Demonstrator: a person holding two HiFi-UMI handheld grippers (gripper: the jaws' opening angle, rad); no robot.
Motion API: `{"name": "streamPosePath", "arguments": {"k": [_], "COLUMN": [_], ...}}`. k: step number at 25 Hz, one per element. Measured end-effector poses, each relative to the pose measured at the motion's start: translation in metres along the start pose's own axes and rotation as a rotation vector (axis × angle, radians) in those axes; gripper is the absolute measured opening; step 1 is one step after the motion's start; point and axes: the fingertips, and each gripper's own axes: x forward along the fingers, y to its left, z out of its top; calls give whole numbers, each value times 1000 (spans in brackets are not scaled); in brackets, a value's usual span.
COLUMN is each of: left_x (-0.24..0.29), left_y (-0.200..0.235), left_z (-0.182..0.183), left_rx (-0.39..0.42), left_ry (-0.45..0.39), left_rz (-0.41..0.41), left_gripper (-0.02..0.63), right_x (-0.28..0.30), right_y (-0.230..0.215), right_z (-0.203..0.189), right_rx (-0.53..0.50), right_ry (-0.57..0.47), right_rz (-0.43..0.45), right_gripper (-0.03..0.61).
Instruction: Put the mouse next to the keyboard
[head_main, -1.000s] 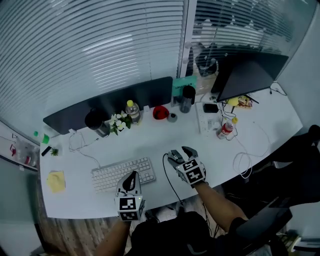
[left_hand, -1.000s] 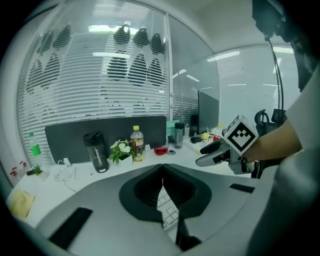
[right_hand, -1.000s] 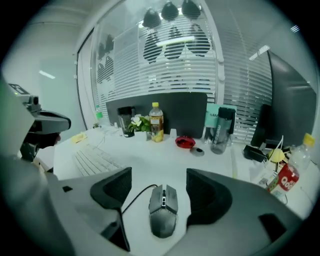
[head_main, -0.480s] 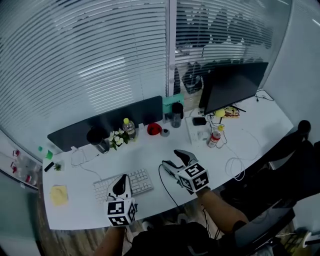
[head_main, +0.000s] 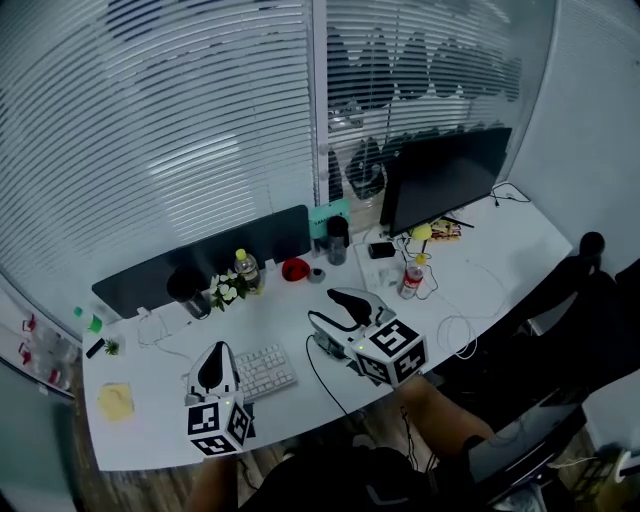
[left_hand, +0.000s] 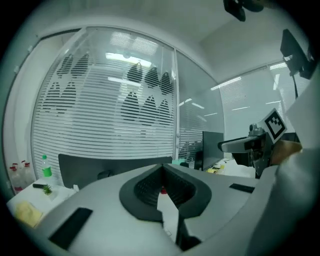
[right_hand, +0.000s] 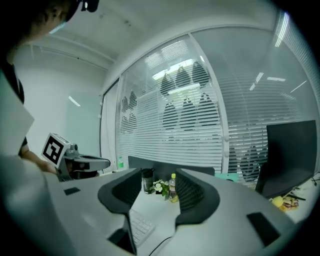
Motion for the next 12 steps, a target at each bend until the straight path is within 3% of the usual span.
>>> {"name": "streamPosePath", "arguments": {"k": [6, 10, 12], "left_x": [2, -7, -11], "left_y": [-7, -23, -21], "left_z": [32, 57, 61], "left_rx": [99, -3, 29], "left_ry": [-23, -111, -113], "left_rz": [28, -72, -48], "left_gripper": [29, 29, 29], "right_x": [-13, -23, -26], "right_y": [6, 8, 9], "right_z": [26, 41, 45], "right_rx": [0, 5, 8], "right_ry": [12, -17, -23], "right_rz": [-25, -38, -38], "right_gripper": [114, 16, 2]}}
